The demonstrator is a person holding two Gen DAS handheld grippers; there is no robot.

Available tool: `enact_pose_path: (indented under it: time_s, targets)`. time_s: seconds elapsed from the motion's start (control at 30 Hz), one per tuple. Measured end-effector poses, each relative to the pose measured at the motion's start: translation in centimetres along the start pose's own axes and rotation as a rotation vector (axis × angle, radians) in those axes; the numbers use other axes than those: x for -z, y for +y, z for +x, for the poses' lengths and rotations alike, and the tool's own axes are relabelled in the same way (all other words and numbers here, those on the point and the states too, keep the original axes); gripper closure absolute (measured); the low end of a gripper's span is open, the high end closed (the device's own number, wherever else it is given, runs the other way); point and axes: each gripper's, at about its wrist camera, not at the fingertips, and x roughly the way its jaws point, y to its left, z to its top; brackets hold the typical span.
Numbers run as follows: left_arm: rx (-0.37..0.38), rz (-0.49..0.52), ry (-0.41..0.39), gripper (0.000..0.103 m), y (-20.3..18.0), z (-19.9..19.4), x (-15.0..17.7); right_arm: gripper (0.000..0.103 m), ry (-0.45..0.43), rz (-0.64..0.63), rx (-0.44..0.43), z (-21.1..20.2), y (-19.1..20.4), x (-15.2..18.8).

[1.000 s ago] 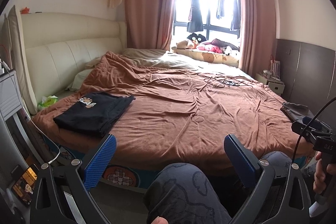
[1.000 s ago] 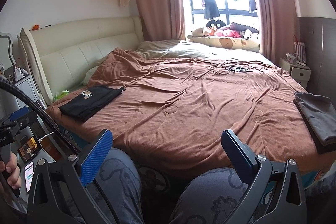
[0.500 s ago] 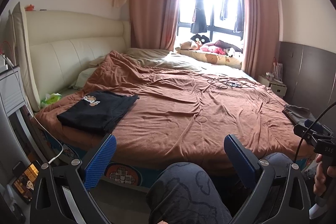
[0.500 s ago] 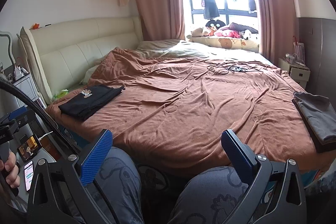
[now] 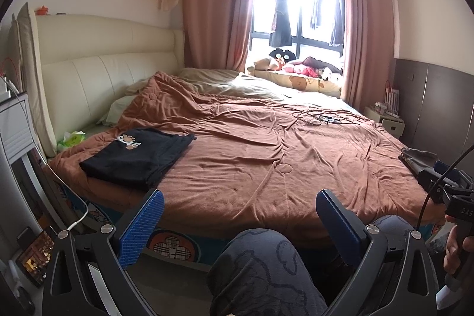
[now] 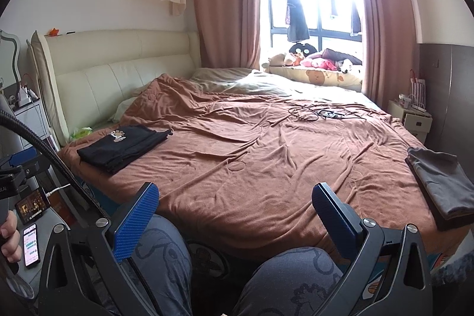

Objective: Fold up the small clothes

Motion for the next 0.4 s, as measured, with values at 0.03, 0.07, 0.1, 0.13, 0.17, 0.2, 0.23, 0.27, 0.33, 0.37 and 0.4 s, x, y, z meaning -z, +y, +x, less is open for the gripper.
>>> enact_pose_path:
  time_s: [0.03,0.07,0.1,0.13,0.17,0.2,0.23,0.27,0.33,0.37,0.4]
  targets:
    - [0.0,0.0,-0.003,0.0,0.0,0.1,0.0,0.0,0.004,0.005,-0.002,0.1,-0.1,0.1]
    - [-0.011,-0.001,-0.006,0.0,0.1,0.1,0.0,0.0,0.009,0.011,-0.005,0.4,-0.3,0.2]
    - [-0.027,-0.005,-0.007,0.0,0.2,0.1,0.0,0.0,0.013,0.02,-0.007,0.5,-0.5,0.3]
    - [-0.029,-0.012,-0.007,0.0,0.4,0.1,0.0,0.0,0.017,0.031,-0.008,0.6,-0.7,0.3]
    - [-0.018,-0.019,-0.006,0.0,0.5,0.1,0.0,0.0,0.023,0.042,-0.007,0.7,-0.9,0.4]
    - [-0.008,-0.024,-0.004,0.0,0.7,0.2,0.0,0.0,0.028,0.05,-0.008,0.8,-1.1,0.4]
    - [-0.007,-0.026,-0.002,0.0,0.8,0.2,0.1,0.0,0.032,0.057,-0.009,0.9,-1.2,0.4]
    - [-0.01,-0.023,-0.003,0.0,0.8,0.1,0.1,0.0,0.034,0.059,-0.009,0.8,-1.2,0.2]
    - [-0.008,-0.015,-0.013,0.0,0.7,-0.1,0.2,0.0,0.03,0.064,-0.007,0.6,-1.2,0.0]
    - [-0.01,-0.013,-0.019,0.0,0.7,-0.3,0.2,0.0,0.028,0.066,-0.008,0.5,-1.2,-0.1]
    - [-0.011,-0.011,-0.025,0.0,0.7,-0.4,0.2,0.0,0.026,0.066,-0.009,0.4,-1.2,-0.2]
